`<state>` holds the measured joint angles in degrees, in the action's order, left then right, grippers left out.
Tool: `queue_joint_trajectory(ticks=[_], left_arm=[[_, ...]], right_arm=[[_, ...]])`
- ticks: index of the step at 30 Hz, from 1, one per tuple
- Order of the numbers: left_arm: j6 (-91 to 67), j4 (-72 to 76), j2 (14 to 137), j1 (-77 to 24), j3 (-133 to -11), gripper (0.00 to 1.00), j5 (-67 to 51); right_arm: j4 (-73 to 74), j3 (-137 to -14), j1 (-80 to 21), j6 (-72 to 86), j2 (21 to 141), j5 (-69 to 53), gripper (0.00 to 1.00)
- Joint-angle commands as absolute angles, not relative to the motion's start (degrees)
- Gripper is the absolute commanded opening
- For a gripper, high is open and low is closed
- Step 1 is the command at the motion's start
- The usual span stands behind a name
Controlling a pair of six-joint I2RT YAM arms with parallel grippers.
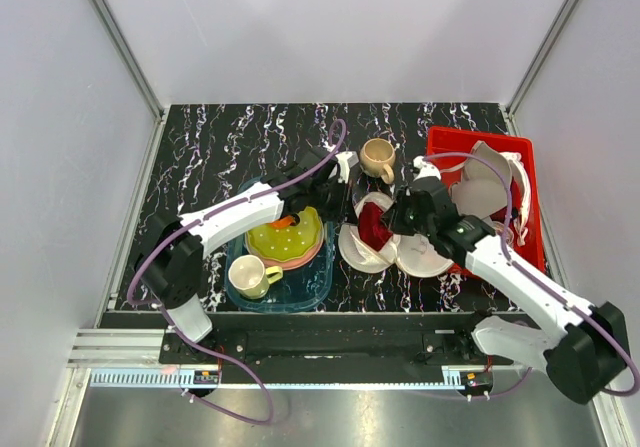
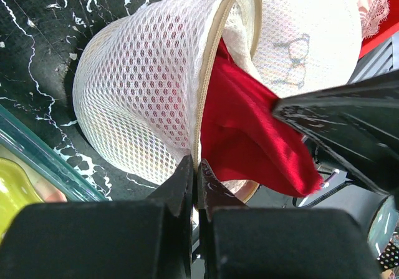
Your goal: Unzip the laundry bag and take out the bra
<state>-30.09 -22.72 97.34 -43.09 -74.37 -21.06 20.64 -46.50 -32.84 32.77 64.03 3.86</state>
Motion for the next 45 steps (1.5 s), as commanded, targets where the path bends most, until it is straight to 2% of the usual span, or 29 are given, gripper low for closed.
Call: queue_joint_trajectory(ticks=[1, 6, 26, 34, 45], left_arm=[[-30.67, -20.22, 94.83, -42.8, -73.39, 0.0, -22.06], [-30.67, -20.04, 94.39, -42.72, -72.6, 0.0, -21.97], [-30.5, -20.92, 94.04, -42.54, -71.89, 0.0, -21.62], [-30.67, -20.74, 94.3, -42.54, -71.63, 0.0, -23.19], [-30.59, -20.74, 93.78, -42.63, -71.19, 0.0, -23.64]], right_arm=[[18.55, -45.35, -32.61, 34.71, 57.41, 2.47, 0.0], [15.12, -43.5, -32.52, 37.09, 52.66, 0.18, 0.0], [24.43, -64.42, -32.52, 34.64, 46.93, 3.07, 0.0], [28.83, -74.96, -32.52, 28.4, 48.6, 15.37, 0.0], [25.41, -87.0, -32.52, 13.55, 55.97, 37.23, 0.0]])
